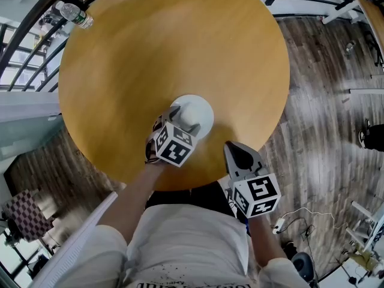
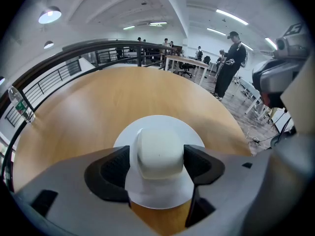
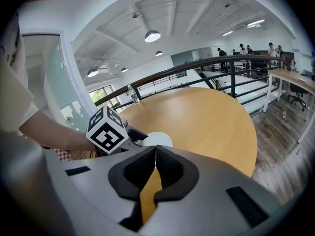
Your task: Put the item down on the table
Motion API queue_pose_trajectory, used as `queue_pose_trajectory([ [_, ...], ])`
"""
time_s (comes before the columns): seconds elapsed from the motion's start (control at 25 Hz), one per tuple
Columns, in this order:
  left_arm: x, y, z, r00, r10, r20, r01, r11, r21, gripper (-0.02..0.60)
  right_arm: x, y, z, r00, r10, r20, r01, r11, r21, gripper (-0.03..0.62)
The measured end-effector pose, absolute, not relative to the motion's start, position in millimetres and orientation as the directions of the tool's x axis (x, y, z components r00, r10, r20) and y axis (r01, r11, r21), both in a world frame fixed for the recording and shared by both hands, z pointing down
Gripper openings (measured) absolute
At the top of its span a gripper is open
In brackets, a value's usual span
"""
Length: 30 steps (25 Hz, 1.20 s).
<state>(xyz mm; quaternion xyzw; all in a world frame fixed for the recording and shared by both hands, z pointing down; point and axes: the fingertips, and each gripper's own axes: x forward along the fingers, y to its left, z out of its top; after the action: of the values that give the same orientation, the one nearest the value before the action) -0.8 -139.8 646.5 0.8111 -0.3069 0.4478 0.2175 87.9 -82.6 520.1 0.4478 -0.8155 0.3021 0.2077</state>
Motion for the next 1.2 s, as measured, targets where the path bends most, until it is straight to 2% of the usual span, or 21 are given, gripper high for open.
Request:
queue_pose_trajectory([
  [0.6,-16.1,-133.2,617.3,0.409,-0.353,0.841,-0.706,-0.707,0.047,0.336,79.0,-76.6,499.9,-0.514,-0.628,0.584,-0.854,0.44,-0.278,0.025],
  [0.8,-19.6,-119.2,592.8,0.472,-0.348,0.81,-0.725,-0.676,0.131,0.33,72.3,-69.2,487.3,-0.517,-0.639,0.569,-0.852,0.45,-0.268,0.026],
  [1.12,-33.9,-88.6,546.9,0.525,-0.39,0.756,-0.726,-0.67,0.157,0.244,61.3,-54.2,464.4,-0.52,-0.657,0.547,-0.849,0.469,-0.244,0.026],
  [1.2,-40.1,-78.4,534.0,0.535,-0.409,0.739,-0.726,-0.67,0.155,0.205,55.7,-48.4,456.6,-0.523,-0.661,0.538,-0.846,0.477,-0.237,0.026],
])
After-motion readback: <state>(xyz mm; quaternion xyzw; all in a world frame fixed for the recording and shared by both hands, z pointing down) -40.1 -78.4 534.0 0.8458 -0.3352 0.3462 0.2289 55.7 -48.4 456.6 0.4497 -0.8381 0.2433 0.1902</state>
